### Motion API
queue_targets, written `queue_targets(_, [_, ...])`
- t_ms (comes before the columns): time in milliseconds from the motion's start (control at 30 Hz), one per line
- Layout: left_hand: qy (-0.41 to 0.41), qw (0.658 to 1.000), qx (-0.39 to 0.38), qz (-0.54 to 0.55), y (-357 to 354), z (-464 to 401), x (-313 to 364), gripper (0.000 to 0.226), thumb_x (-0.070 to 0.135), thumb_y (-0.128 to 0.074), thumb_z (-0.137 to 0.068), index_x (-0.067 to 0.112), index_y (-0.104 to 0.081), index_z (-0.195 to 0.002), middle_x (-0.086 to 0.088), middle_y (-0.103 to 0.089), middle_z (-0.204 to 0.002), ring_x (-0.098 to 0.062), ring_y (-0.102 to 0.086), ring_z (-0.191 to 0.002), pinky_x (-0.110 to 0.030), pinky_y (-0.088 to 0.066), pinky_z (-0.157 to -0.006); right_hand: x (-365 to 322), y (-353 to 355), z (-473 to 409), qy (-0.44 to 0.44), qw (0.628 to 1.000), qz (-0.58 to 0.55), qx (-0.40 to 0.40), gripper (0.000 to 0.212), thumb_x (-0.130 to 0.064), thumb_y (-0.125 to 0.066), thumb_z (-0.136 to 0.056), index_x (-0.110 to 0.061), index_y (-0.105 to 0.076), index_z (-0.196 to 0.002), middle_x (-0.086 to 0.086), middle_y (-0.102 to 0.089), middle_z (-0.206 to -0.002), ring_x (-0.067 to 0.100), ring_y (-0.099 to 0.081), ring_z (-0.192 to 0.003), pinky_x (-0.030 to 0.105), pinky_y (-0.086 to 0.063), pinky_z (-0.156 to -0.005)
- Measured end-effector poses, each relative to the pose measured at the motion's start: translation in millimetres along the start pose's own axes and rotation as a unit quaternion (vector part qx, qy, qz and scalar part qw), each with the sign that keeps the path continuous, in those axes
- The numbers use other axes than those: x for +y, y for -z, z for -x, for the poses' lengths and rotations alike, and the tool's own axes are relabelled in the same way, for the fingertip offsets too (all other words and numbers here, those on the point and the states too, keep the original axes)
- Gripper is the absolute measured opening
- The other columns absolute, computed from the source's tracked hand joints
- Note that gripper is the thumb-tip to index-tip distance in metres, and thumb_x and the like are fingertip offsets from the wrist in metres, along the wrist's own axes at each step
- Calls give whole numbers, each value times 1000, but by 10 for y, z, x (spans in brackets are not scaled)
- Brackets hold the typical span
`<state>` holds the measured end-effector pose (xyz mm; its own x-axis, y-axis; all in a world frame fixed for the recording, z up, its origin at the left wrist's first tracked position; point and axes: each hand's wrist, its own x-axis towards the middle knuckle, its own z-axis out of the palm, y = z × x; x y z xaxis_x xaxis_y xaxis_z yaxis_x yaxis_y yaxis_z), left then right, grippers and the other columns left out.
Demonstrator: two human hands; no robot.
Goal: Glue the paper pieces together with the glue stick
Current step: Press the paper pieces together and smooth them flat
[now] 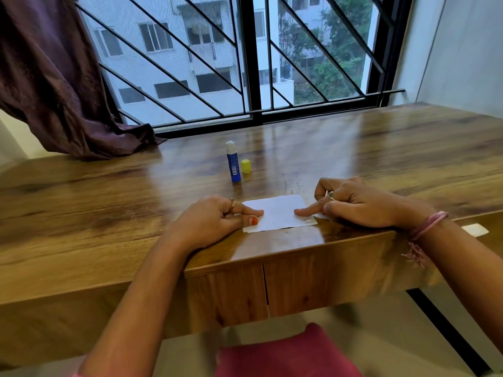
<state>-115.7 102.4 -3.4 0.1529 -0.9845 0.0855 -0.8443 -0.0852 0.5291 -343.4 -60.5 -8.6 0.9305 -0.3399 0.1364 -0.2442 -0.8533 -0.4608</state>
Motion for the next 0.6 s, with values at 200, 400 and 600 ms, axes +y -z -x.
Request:
queue_targets(200, [-13,999,28,-16,-34,13,-65,25,40,-61,-87,40,-67,-111,33,-52,-48,14,-50,-58,-17,-35,-61,-10,15,22,14,1000,-4,-7,46,-50,-25,-83,-55,-62,-110,-16,-47,-92,0,-49,-90,20,-23,-86])
queue_targets(400, [-37,997,46,-44,-52,17,-75,24,41,-59,-88,41,-66,-111,38,-51,-51,13,-48,-56,-13,-30,-49,-104,11,62,11,1000,-27,-9,46,-50,-25,-82,-55,-52,-119,-18,-51,-97,-3,-51,-97,36,-28,-97])
queue_targets(600, [-28,998,46,-32,-64,-8,-129,21,45,-60,-86,46,-67,-105,30,-53,-51,6,-48,-53,-19,-29,-52,-224,-127,33,5,991,-53,119,31,-45,-32,-89,-44,-53,-111,-16,-58,-92,-1,-54,-85,37,-36,-88])
